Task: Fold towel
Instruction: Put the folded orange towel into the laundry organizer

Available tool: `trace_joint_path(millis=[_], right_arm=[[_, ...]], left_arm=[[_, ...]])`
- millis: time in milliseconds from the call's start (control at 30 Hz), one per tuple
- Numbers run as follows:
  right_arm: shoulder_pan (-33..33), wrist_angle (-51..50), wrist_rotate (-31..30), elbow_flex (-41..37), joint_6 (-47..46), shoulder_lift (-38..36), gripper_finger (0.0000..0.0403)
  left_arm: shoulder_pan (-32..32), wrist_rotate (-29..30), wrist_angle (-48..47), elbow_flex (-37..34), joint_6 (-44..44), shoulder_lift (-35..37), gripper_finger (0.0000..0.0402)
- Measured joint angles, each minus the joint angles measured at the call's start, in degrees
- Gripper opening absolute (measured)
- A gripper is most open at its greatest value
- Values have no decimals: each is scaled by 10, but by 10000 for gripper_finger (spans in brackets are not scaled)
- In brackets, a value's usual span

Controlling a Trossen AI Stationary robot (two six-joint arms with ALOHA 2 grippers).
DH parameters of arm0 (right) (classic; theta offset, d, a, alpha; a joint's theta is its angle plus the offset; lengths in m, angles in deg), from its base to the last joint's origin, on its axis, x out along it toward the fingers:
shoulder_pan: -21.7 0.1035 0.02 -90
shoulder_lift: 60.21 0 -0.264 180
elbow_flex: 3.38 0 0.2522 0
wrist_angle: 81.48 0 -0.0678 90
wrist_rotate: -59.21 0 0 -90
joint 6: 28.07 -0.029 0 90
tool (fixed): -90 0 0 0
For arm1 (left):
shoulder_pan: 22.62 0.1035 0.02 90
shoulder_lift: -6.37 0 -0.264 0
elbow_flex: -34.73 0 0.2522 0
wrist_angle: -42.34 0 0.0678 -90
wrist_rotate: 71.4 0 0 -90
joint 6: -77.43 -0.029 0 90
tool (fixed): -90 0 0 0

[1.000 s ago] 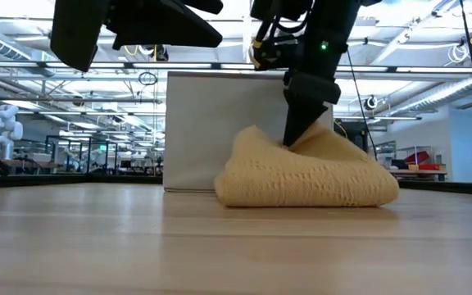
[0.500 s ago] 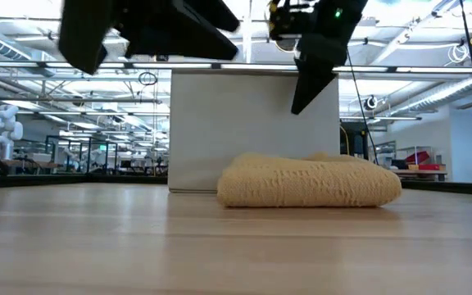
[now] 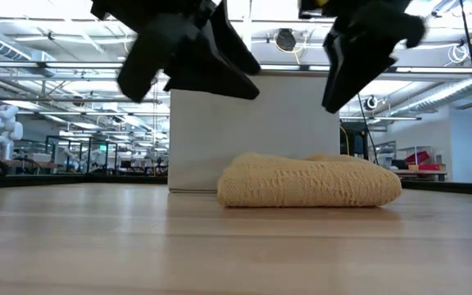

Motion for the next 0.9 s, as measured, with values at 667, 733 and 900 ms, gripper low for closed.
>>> trace_joint_path(millis=[667,733,900], right_arm=[[110,298,-5,-215,59,1,201],[110,340,-4,-231,80,1,204],[103,402,-5,-252,137,1,236]], left_arm=[[85,-271,10,0,75,-86,238],[85,-264,21,0,74,-99,238],[85,-227,40,1,60,-119,239]])
